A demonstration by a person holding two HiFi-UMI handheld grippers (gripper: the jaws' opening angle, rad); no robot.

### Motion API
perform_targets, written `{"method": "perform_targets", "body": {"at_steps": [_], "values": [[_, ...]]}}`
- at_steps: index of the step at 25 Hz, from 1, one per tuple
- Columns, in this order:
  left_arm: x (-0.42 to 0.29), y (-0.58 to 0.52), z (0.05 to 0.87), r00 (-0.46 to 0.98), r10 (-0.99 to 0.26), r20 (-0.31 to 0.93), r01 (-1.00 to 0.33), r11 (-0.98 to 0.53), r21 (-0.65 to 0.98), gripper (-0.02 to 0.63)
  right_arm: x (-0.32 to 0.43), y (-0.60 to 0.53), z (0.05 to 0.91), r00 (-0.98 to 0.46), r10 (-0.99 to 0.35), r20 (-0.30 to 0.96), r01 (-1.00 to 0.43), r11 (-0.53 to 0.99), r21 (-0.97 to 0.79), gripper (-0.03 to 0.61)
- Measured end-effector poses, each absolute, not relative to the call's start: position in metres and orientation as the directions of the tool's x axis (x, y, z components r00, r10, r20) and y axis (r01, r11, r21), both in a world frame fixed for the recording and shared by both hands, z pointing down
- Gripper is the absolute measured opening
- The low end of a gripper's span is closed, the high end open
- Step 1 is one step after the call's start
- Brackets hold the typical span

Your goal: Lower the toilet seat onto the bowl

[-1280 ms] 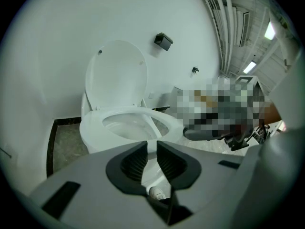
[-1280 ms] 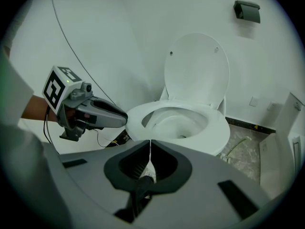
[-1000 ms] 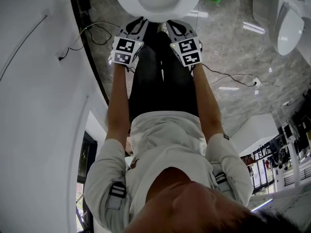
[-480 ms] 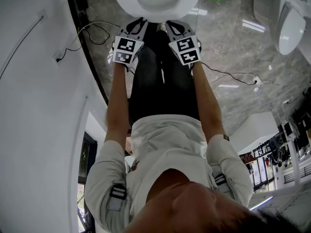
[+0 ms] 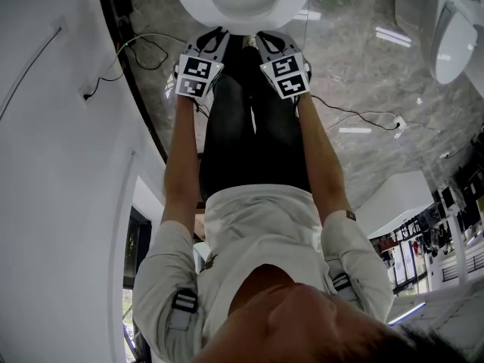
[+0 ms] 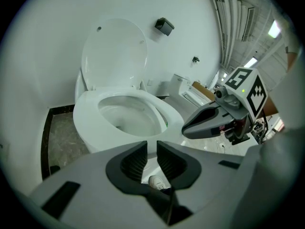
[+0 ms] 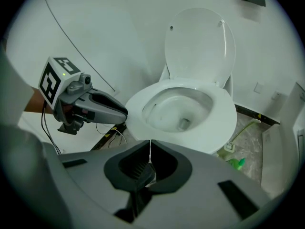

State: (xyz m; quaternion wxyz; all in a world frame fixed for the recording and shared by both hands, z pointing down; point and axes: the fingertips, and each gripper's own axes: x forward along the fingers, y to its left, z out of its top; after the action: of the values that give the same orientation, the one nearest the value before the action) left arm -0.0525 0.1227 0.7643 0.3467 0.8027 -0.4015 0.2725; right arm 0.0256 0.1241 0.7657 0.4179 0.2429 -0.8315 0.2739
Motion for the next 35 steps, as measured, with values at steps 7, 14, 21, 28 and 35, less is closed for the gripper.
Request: {"method": "perform_targets", "body": {"at_steps": [7,14,21,28,35], "values": [[-0.050,0.126,0.780,0.534,-0.434,0.726,-0.829,-0.437,0.349,0.075,0.027,0.129,0.785,-0.512,-0.163,0.843,-0.642,0.725,-0.250,0.025],[-0.050,0.128,0.796,0.534,-0.419,0.734,-0.828,-0.434,0.355,0.075,0.027,0.132,0.803,-0.493,-0.158,0.856,-0.656,0.714,-0.245,0.025],[-0.049,0.130,0.812,0.525,-0.415,0.743,-0.835,-0.422,0.354,0.075,0.027,0.134,0.817,-0.472,-0.149,0.869,-0.660,0.713,-0.236,0.025],[-0.049,0.129,0.820,0.519,-0.412,0.749,-0.839,-0.415,0.353,0.075,0.027,0.134,0.827,-0.457,-0.150,0.877,-0.666,0.712,-0.225,0.025],[-0.048,0.111,0.785,0.521,-0.496,0.695,-0.845,-0.417,0.335,0.075,0.033,0.125,0.798,-0.474,-0.195,0.858,-0.657,0.727,-0.198,0.025]]}}
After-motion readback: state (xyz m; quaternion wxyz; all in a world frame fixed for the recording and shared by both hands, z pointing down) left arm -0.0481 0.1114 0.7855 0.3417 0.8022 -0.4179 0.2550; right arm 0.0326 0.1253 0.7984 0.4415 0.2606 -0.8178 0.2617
